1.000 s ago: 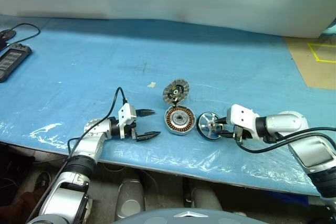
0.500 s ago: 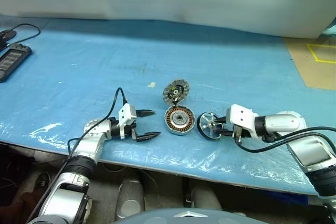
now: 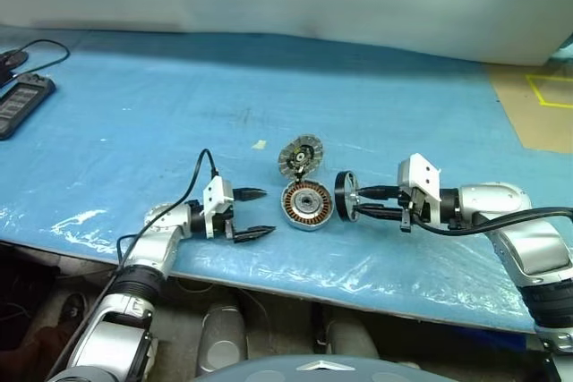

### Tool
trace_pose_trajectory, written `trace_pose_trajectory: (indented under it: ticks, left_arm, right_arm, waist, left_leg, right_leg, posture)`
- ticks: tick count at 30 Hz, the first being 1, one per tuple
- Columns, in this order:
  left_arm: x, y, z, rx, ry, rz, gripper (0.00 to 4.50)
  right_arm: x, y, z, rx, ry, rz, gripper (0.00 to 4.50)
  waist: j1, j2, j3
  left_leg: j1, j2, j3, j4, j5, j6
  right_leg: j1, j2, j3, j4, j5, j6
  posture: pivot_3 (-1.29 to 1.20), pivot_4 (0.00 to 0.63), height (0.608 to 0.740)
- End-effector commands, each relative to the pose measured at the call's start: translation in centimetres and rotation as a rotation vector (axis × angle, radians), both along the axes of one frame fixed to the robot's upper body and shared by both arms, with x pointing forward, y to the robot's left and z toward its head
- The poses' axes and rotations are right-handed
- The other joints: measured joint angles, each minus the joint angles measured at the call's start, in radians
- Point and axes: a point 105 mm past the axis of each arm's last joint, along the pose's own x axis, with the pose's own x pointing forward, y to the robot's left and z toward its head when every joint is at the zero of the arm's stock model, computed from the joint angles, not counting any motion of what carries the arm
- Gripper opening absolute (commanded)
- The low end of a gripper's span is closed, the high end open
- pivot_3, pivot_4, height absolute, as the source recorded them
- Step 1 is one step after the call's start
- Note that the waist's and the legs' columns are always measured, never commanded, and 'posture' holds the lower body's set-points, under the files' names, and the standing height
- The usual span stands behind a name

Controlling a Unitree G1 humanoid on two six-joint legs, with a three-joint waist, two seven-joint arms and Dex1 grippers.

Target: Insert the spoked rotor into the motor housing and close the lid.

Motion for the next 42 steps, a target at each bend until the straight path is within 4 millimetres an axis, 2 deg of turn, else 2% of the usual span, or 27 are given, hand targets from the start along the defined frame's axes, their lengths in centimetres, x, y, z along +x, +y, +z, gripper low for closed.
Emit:
trace_pose_trajectory:
  ticks: [1,11,19,25,42]
  left_arm:
    - [0.0,0.0,-0.1,-0.005,-0.009,-0.002,4.50]
    - [-0.2,0.1,-0.4,-0.005,-0.005,0.001,4.50]
    - [-0.1,-0.1,-0.1,-0.007,-0.008,-0.002,4.50]
    - [0.0,-0.2,0.2,-0.012,-0.011,-0.007,4.50]
    - [0.1,-0.7,0.3,-0.022,-0.016,-0.019,4.50]
  right_arm:
    - [0.1,0.7,0.5,0.000,-0.034,0.030,1.03]
    - [1.5,1.8,1.9,-0.068,-0.141,0.082,1.03]
    - [1.5,3.4,3.2,-0.093,-0.189,0.163,1.03]
    - [1.4,4.2,3.0,-0.130,-0.189,0.217,1.03]
    - [1.7,3.6,1.3,-0.222,-0.206,0.271,1.03]
  waist:
    - [0.001,0.000,0.000]
    - [-0.001,0.000,0.000]
    - [-0.001,0.000,0.000]
    - [0.000,0.000,0.000]
    - [-0.001,0.000,0.000]
  left_leg:
    - [0.000,0.000,0.000,0.000,0.000,0.000]
    - [0.000,0.000,0.000,0.000,0.000,0.000]
    - [0.000,0.000,0.000,0.000,0.000,0.000]
    - [0.000,0.000,0.000,0.000,0.000,0.000]
    - [0.000,0.000,0.000,0.000,0.000,0.000]
  right_leg:
    - [0.000,0.000,0.000,0.000,0.000,0.000]
    - [0.000,0.000,0.000,0.000,0.000,0.000]
    - [0.000,0.000,0.000,0.000,0.000,0.000]
    - [0.000,0.000,0.000,0.000,0.000,0.000]
    - [0.000,0.000,0.000,0.000,0.000,0.000]
  posture:
    - [0.00,0.150,0.740]
    - [0.00,0.150,0.740]
    - [0.00,0.150,0.740]
    - [0.00,0.150,0.740]
    - [0.00,0.150,0.740]
